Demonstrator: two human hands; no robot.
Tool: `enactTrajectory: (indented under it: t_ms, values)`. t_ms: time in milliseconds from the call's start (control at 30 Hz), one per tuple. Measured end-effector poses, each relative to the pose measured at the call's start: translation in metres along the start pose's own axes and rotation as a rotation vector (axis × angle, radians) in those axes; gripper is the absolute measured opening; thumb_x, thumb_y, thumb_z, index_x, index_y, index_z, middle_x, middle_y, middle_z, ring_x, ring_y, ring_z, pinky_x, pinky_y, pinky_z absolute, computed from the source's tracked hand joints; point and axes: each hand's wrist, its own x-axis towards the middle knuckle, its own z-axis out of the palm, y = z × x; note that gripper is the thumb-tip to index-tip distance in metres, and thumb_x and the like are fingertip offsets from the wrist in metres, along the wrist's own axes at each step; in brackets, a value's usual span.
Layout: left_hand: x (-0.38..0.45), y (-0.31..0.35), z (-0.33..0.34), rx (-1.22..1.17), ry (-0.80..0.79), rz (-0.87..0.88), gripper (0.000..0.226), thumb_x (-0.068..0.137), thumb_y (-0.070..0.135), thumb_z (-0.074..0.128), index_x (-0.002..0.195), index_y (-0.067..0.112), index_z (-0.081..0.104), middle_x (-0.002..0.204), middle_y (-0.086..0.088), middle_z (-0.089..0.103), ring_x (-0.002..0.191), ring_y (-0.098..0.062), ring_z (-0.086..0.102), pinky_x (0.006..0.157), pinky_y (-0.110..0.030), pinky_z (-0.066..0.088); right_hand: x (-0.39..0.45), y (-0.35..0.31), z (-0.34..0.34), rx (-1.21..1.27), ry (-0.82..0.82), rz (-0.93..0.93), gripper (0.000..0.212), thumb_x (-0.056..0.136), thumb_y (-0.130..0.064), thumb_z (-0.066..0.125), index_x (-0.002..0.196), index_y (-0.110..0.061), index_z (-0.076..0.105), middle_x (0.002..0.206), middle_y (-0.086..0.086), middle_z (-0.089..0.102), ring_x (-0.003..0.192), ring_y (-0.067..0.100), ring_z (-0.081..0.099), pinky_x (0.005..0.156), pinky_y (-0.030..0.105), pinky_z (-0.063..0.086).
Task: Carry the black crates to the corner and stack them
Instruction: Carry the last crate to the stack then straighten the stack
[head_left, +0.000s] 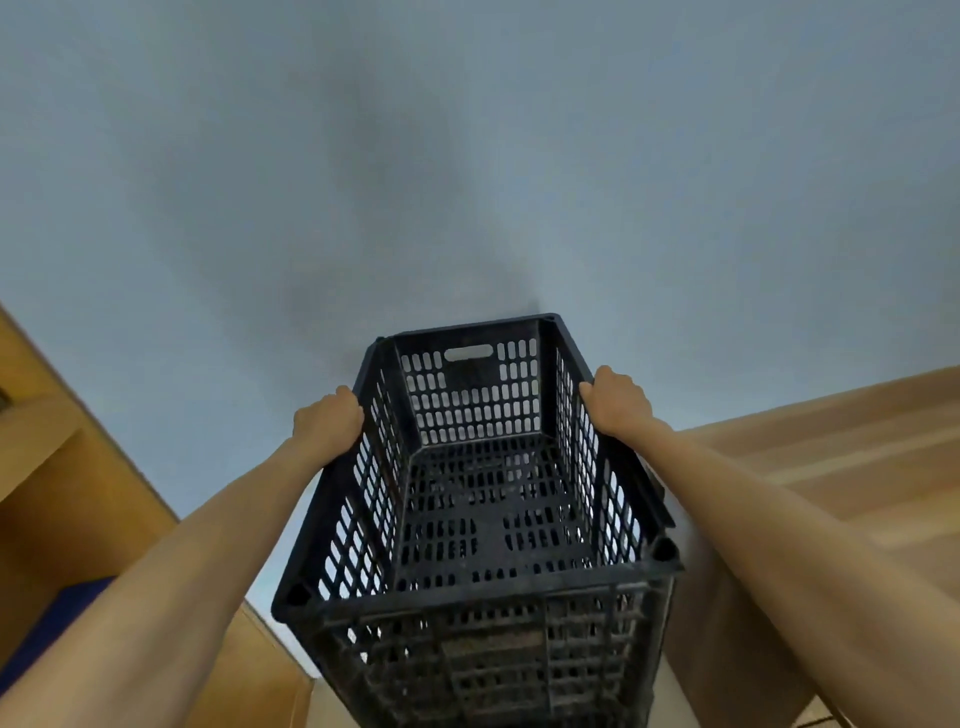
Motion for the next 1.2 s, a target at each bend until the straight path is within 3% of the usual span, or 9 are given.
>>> enactTrajectory:
  t_ms: [167,333,467,567,900,1067,1200]
  values:
    - [-0.001,0.000,0.010,-0.097,-0.002,-0.048,0.033,0.104,0.024,0.031,0.122,0.000,0.044,0.114,-0.023,0.061,0.099,-0.040,0.061,0.071,-0.038,0.040,0.005,-0.005,0.007,-0.100,0.042,-0.002,0.036,0.102,-0.028,0.032,0.115,0.001,0.049,0.110,0.020,0.059,0.083,0.031,0.049,0.071,0.035,0.038]
    - [-0.015,0.003,0.012,-0.129,-0.028,-0.061,0.031,0.103,0.019,0.032,0.128,0.002,0.040,0.115,-0.023,0.060,0.101,-0.040,0.060,0.071,-0.038,0.039,0.006,-0.006,0.010,-0.264,0.081,-0.024,0.037,0.104,-0.031,0.029,0.118,-0.002,0.047,0.114,0.018,0.059,0.093,0.034,0.057,0.072,0.036,0.037]
    - [-0.027,0.002,0.015,-0.193,-0.059,-0.079,0.044,0.105,0.030,0.028,0.144,0.009,0.027,0.119,-0.022,0.060,0.102,-0.039,0.059,0.074,-0.039,0.039,0.002,-0.006,0.019,-0.376,0.079,-0.052,0.030,0.103,-0.022,0.034,0.123,-0.003,0.044,0.114,0.016,0.061,0.101,0.035,0.060,0.071,0.035,0.035]
    - [-0.031,0.002,0.015,-0.181,-0.057,-0.079,0.049,0.105,0.031,0.026,0.149,0.012,0.019,0.120,-0.021,0.060,0.102,-0.038,0.059,0.074,-0.038,0.040,0.002,-0.005,0.025,-0.348,0.048,-0.039,0.035,0.101,-0.020,0.038,0.131,-0.001,0.037,0.116,0.018,0.060,0.103,0.036,0.060,0.072,0.037,0.038]
    - [-0.037,0.012,0.011,-0.147,-0.044,-0.080,0.045,0.103,0.023,0.032,0.144,0.006,0.026,0.114,-0.022,0.061,0.098,-0.038,0.060,0.071,-0.040,0.040,0.009,0.002,0.023,-0.223,0.006,-0.043,0.028,0.101,-0.009,0.037,0.126,0.002,0.037,0.117,0.027,0.055,0.106,0.042,0.056,0.074,0.039,0.037]
    - [-0.043,0.022,0.016,-0.175,-0.098,-0.131,0.054,0.103,0.022,0.033,0.151,0.007,0.015,0.124,-0.024,0.057,0.107,-0.040,0.059,0.082,-0.044,0.045,0.020,0.007,0.021,-0.206,-0.020,-0.077,0.029,0.101,-0.008,0.036,0.126,0.004,0.037,0.118,0.030,0.054,0.105,0.045,0.055,0.073,0.040,0.037]
    - [-0.047,0.025,0.016,-0.168,-0.082,-0.149,0.050,0.103,0.023,0.033,0.149,0.007,0.020,0.119,-0.022,0.059,0.103,-0.038,0.059,0.075,-0.041,0.041,0.023,0.008,0.019,-0.144,-0.047,-0.051,0.029,0.100,-0.007,0.037,0.127,0.003,0.035,0.118,0.030,0.054,0.105,0.045,0.055,0.072,0.040,0.039]
